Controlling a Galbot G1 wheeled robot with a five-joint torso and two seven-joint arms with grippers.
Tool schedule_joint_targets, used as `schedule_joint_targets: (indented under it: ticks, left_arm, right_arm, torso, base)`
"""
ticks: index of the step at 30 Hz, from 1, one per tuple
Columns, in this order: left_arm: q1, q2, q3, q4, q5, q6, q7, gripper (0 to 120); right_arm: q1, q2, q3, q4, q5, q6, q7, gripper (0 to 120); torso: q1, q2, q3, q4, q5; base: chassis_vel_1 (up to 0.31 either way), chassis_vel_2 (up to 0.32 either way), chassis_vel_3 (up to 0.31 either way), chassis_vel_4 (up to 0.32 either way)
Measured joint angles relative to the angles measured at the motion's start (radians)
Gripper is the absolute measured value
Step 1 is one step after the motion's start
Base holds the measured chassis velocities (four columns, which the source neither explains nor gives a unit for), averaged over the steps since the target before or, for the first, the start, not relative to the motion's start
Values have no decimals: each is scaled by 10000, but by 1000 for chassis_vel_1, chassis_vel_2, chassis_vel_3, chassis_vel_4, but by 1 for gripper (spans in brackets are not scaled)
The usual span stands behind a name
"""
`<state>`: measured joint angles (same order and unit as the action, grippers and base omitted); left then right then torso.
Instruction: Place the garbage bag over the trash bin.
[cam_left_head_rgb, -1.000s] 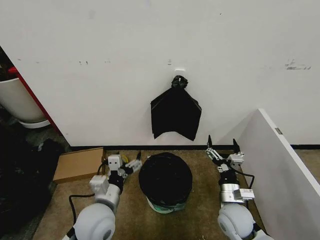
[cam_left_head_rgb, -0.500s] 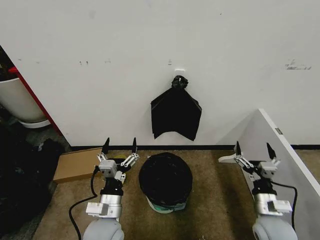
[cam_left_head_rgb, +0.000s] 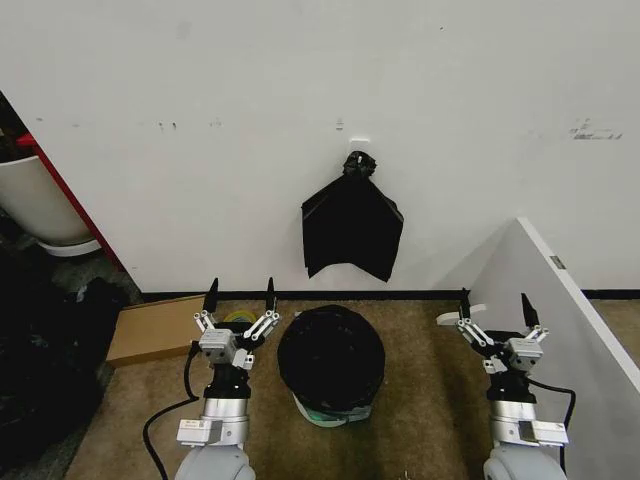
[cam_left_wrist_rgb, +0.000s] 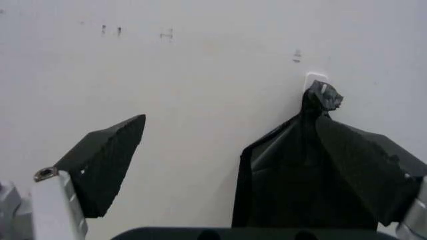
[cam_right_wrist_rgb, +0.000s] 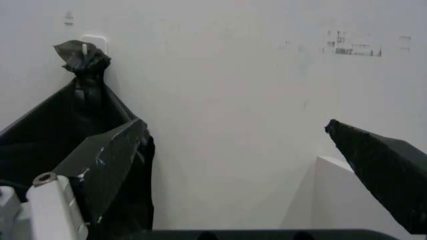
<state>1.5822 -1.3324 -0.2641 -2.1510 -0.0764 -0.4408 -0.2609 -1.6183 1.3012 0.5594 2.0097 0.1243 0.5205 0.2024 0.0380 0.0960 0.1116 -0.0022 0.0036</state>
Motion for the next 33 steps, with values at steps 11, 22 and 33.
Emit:
schedule_joint_targets:
  ticks: [11,22,33]
  left_arm:
    - [-10,-80,60,64,-138,-60,154,100]
    - [-9,13,12,91,-160,-12,223,100]
    - [-144,-2,-38,382,-190,11,231,100]
  right_arm:
    - [-46,-13,22,94,-125,63,4,100]
    - [166,-53,-73,58,-149,95,71,100]
    - [549,-145,-235,-260,-123,101,126,100]
  torso:
    - [0,0,0,-1,0]
    - [0,0,0,0,1]
    - [0,0,0,0,1]
  base:
    - [0,0,0,0]
    - [0,0,0,0]
    - [0,0,0,0]
